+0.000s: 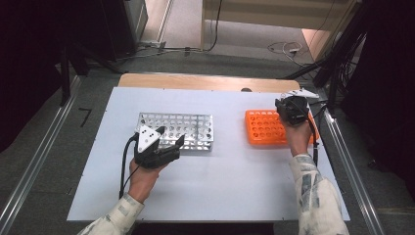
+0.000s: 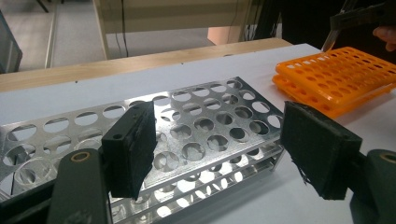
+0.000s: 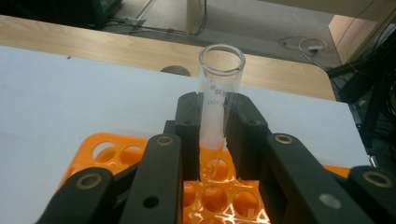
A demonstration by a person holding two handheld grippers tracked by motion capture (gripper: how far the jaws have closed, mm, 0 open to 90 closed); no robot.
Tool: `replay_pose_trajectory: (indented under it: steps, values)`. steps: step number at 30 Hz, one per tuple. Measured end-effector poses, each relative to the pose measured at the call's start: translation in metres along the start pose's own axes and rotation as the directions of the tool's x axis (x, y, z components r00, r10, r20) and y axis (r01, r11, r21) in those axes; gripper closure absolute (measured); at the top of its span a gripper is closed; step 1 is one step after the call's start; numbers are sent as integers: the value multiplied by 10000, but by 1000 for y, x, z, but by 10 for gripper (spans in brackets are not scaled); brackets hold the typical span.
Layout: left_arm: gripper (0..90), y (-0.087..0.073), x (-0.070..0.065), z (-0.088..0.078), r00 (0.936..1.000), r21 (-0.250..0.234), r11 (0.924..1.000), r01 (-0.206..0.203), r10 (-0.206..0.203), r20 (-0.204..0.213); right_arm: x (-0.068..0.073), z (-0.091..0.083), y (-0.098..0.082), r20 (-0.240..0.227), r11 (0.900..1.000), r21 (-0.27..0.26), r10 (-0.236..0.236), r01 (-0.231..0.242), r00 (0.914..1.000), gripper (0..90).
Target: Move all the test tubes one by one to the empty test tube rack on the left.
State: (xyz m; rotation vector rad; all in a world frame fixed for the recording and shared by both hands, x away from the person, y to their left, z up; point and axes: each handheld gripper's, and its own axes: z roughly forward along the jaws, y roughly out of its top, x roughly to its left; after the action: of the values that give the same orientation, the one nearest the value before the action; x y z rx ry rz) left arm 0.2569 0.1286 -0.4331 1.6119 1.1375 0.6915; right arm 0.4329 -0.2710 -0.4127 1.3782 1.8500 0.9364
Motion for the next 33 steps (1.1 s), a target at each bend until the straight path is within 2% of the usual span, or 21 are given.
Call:
replay_pose_trajectory:
  steps: [4, 6, 8, 11, 12, 15, 18, 19, 21, 25, 29, 31, 33]
  values:
    - [268, 0, -2, 0, 10000, -28, 10000, -22, 22, 23, 9, -12, -4, -554, 9999, -31, -117, 116, 9984, 731]
    - [268, 0, -3, 0, 10000, 3, 10000, -54, 54, 63, 16, -19, -7, -983, 9998, -68, -198, 193, 9950, 731]
    - [268, 0, -4, 0, 9999, 0, 10000, -69, 69, 108, 25, -27, -11, -1521, 9996, -142, -253, 234, 9880, 731]
    - [268, 0, -6, 1, 9998, 37, 9999, -95, 94, 176, 42, -39, -19, -2375, 9988, -225, -476, 435, 9702, 731]
    - [267, 0, -7, 1, 9997, 46, 9999, -122, 121, 215, 47, -42, -22, -2702, 9989, -212, -449, 407, 9618, 732]
    - [269, 0, -10, 1, 9992, 115, 9998, -161, 157, 375, 66, -53, -30, -3404, 9967, -270, -813, 766, 9367, 731]
    - [278, 0, -14, 2, 9978, 130, 9998, -159, 151, 651, 87, -62, -39, -4002, 9905, -175, -1318, 1363, 9069, 731]
    - [281, 0, -15, 2, 9970, 161, 9997, -170, 157, 752, 93, -64, -43, -4244, 9887, -168, -1420, 1491, 8943, 731]
    - [294, 1, -19, 2, 9934, 252, 9995, -182, 152, 1140, 107, -70, -49, -4557, 9819, -154, -1749, 1887, 8728, 731]
    - [317, 1, -31, 4, 9830, 425, 9983, -393, 310, 1811, 134, -77, -59, -5229, 9679, -256, -2262, 2501, 8218, 731]
    - [356, 2, -42, 5, 9651, 458, 9974, -564, 427, 2582, 159, -82, -64, -5757, 9545, -513, -2687, 2939, 7722, 731]
    - [382, 2, -47, 5, 9574, 448, 9968, -662, 508, 2842, 170, -83, -65, -5936, 9474, -606, -2874, 3143, 7517, 731]
    - [417, 2, -50, 6, 9512, 476, 9959, -767, 587, 3029, 178, -84, -67, -6037, 9427, -640, -2978, 3274, 7395, 731]
